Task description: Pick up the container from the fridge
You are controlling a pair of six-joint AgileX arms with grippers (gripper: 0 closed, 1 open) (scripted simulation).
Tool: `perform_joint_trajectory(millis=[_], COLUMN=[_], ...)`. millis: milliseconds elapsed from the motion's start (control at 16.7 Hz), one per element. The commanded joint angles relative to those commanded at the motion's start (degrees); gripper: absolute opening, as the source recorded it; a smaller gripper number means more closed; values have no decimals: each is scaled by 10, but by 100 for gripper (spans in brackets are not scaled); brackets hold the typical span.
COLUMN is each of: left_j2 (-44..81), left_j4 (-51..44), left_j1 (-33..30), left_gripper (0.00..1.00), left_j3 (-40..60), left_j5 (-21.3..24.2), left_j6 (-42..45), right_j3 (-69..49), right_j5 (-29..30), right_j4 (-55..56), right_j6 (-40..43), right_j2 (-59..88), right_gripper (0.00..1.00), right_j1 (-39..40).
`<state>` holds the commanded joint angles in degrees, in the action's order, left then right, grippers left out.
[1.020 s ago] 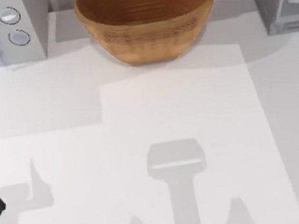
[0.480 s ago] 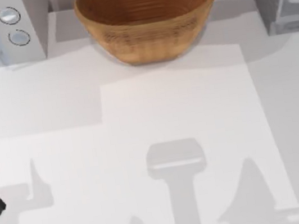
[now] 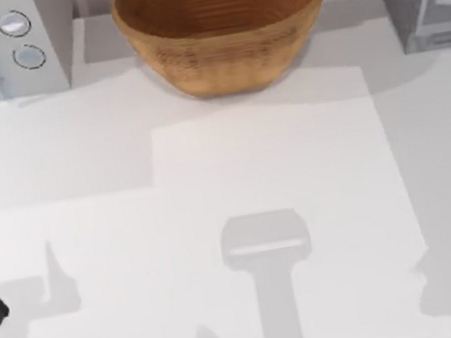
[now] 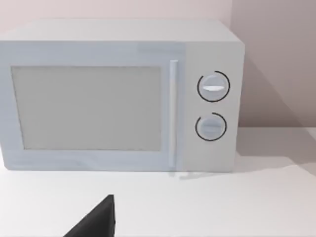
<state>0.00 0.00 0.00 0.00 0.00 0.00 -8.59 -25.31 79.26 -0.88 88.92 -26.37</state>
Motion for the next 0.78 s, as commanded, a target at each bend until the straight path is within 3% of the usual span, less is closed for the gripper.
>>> perform_joint_trajectory(millis=[300,780], left_j2=[0,0], left_j4=[0,0], left_j1=[0,0], left_gripper=[100,100], left_j3=[0,0], left_j5=[0,0], left_j6=[0,0], right_j3=[-18,-25], right_j5=[-38,-38], right_j4=[123,130], right_j6=[-1,0], right_j2=[127,143], right_gripper=[100,100], right_j1=[-38,-38])
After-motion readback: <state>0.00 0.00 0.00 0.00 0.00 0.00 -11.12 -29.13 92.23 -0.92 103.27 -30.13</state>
